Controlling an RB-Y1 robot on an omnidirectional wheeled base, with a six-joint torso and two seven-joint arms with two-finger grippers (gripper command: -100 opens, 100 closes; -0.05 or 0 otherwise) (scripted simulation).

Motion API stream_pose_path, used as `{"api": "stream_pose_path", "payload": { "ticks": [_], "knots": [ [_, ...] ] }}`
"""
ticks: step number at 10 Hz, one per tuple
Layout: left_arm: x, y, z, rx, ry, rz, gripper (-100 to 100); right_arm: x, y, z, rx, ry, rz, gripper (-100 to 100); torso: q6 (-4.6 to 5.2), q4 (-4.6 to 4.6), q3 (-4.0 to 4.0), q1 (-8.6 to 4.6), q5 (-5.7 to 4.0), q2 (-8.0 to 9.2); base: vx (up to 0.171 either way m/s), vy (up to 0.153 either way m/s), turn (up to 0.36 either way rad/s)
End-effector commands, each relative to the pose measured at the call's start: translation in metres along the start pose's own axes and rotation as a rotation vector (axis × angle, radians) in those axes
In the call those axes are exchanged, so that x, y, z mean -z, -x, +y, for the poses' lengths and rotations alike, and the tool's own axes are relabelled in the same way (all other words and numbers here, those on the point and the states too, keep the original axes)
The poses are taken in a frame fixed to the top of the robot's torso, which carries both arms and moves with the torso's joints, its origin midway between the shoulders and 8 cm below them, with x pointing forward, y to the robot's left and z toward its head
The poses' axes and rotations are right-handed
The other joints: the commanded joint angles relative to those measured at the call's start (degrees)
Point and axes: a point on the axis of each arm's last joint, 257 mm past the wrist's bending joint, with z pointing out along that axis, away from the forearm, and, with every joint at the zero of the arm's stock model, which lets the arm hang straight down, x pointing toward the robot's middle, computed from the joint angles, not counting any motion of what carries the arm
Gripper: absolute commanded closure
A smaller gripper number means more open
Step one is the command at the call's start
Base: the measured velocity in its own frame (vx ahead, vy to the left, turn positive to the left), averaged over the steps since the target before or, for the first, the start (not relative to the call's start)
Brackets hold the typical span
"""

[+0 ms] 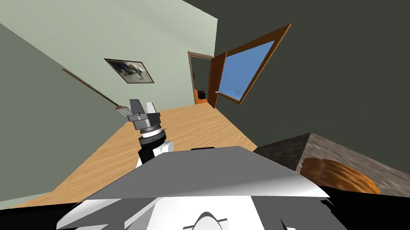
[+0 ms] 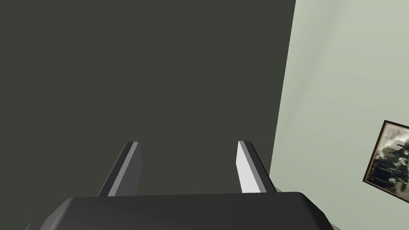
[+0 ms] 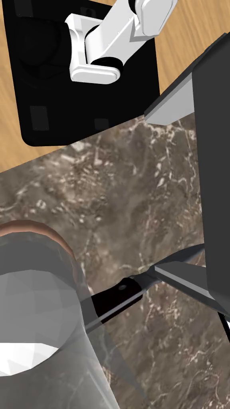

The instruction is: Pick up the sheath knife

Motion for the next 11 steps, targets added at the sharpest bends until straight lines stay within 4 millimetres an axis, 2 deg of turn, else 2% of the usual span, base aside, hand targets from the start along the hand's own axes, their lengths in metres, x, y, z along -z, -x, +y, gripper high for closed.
{"api": "stream_pose_path", "payload": {
  "ticks": [1,5,7,8,9,10,11],
  "knots": [
    [0.0,0.0,0.0,0.0,0.0,0.0,0,0.002,-0.016,0.008,-0.026,0.007,0.019,-100,0.0,0.0,0.0,0.0,0.0,0.0,-0.074,-0.15,0.396],
    [0.0,0.0,0.0,0.0,0.0,0.0,0,-0.007,-0.039,0.044,-0.106,0.046,0.024,-100,0.06,0.03,0.05,0.02,-0.01,0.07,-0.09,-0.118,0.307],
    [0.0,0.0,0.0,0.0,0.0,0.0,0,-0.015,-0.048,0.068,-0.157,0.07,0.017,-100,0.06,0.06,0.13,0.04,0.0,0.21,-0.15,-0.09,0.23],
    [0.0,0.0,0.0,0.0,0.0,0.0,0,-0.013,-0.046,0.061,-0.142,0.064,0.017,-100,0.11,0.09,0.2,0.09,0.01,0.33,-0.079,-0.033,0.015],
    [0.0,0.0,0.0,0.0,0.0,0.0,0,-0.014,-0.047,0.062,-0.145,0.065,0.017,0,0.12,0.06,0.09,0.24,0.04,0.11,-0.013,-0.007,-0.003],
    [0.0,0.0,0.0,0.0,0.0,0.0,0,-0.023,-0.049,0.064,-0.148,0.064,0.019,-100,0.11,0.0,-0.05,0.35,0.07,-0.11,-0.006,-0.006,0.028],
    [0.0,0.0,0.0,0.0,0.0,0.0,0,-0.027,-0.05,0.065,-0.15,0.064,0.019,-100,0.1,-0.03,-0.11,0.37,0.07,-0.21,0.002,-0.006,0.032]
  ]
}}
